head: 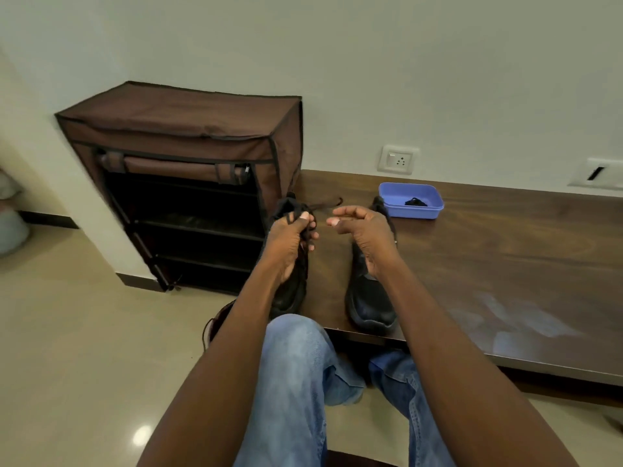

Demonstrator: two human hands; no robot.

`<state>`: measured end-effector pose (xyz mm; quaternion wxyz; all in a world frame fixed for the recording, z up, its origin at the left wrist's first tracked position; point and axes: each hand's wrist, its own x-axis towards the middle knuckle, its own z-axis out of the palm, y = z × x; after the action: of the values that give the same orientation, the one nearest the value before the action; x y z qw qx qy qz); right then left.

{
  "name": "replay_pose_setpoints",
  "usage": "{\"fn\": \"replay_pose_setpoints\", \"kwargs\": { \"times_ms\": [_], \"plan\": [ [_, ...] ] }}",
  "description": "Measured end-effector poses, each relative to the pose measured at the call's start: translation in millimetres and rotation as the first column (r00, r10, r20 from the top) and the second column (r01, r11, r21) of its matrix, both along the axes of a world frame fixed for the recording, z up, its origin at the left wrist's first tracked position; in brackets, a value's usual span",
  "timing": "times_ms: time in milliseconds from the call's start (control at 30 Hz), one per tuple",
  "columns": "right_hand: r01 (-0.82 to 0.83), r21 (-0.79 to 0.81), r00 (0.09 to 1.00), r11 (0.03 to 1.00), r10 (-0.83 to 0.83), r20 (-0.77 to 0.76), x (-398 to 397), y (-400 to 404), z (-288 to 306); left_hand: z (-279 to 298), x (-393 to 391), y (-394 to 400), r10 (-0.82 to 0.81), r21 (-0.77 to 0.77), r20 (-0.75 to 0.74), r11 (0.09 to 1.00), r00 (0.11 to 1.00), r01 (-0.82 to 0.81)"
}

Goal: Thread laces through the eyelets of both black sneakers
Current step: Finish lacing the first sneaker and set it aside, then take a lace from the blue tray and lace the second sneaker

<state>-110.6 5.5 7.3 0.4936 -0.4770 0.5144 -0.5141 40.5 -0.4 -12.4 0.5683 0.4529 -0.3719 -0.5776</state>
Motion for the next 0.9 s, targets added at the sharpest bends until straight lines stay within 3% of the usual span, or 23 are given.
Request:
{"fn": "replay_pose_setpoints", "kwargs": {
  "times_ms": [100, 233, 400, 533, 633, 800, 900],
  "plan": [
    [-0.046, -0.03, 0.989, 0.999, 0.041, -0.143, 33, -7, -7, 12, 48, 0, 0.124, -0.047, 0.226, 0.992, 0.966, -0.116],
    [-0.117, -0.079, 0.89, 0.99, 0.069, -0.451, 69, -15, -16, 33, 113, -1, 0.148, -0.041, 0.626, 0.987, 0.766, -0.157],
    [-0.289, -0.095, 0.705, 0.953, 0.145, -0.694, 108, -3, -24, 10, 158, -4, -0.078, 0.146, 0.894, 0.982, 0.442, -0.123],
    [-0.36, -0.081, 0.634, 0.929, 0.179, -0.752, 123, 0, -33, -45, 167, -10, -0.298, 0.334, 0.929, 0.931, 0.221, -0.149],
    [-0.372, -0.075, 0.603, 0.925, 0.179, -0.777, 121, -2, -36, -73, 169, -12, -0.345, 0.383, 0.916, 0.905, 0.203, -0.187],
    [-0.352, -0.103, 0.602, 0.93, 0.141, -0.786, 118, -10, -38, -80, 167, -11, -0.44, 0.486, 0.853, 0.865, 0.28, -0.121],
    [-0.33, -0.107, 0.62, 0.938, 0.13, -0.774, 117, -10, -36, -72, 169, -12, -0.392, 0.446, 0.866, 0.887, 0.31, -0.124]
  ]
}}
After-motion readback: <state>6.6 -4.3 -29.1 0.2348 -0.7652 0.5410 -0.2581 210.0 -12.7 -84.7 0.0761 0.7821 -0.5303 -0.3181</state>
